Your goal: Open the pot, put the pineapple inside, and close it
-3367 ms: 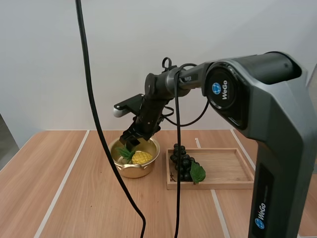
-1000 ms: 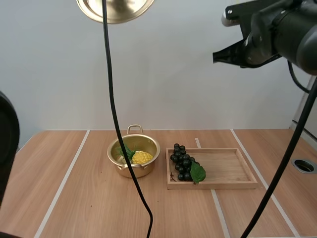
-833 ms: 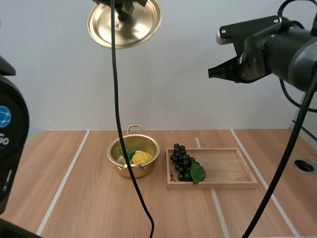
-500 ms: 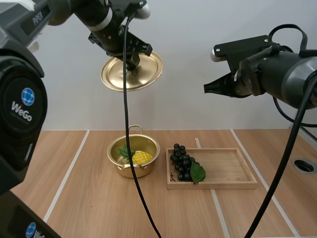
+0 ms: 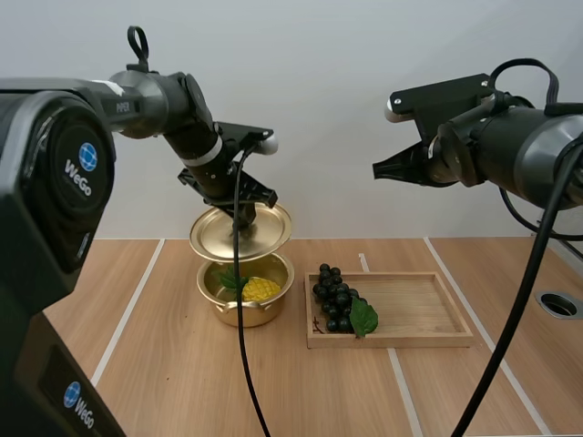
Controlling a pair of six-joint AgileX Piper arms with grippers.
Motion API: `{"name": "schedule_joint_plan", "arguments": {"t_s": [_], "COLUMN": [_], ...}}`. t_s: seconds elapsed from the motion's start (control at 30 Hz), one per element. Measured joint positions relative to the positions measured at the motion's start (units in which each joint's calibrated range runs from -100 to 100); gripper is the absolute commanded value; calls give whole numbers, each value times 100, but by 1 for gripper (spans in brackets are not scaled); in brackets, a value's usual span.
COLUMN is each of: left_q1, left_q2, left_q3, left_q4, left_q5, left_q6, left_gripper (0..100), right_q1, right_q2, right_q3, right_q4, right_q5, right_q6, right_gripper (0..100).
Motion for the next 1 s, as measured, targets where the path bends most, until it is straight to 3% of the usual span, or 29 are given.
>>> {"name": "schedule_joint_plan", "arguments": {"t_s": [0.47, 1.0], "left_q1": [0, 0], "left_q2": [244, 619], "left_q3": [912, 954], "left_q4": [11, -86], "left_q5": [-1152, -1433], "left_q6": [185, 422], "left_gripper": [0, 0], "right_q1": [0, 0], "right_q2": [0, 0], "right_q3": [0, 0], "right_q4": [-2, -2], "right_q5": [0, 0], "right_q6": [0, 0], "right_gripper": [0, 0]}}
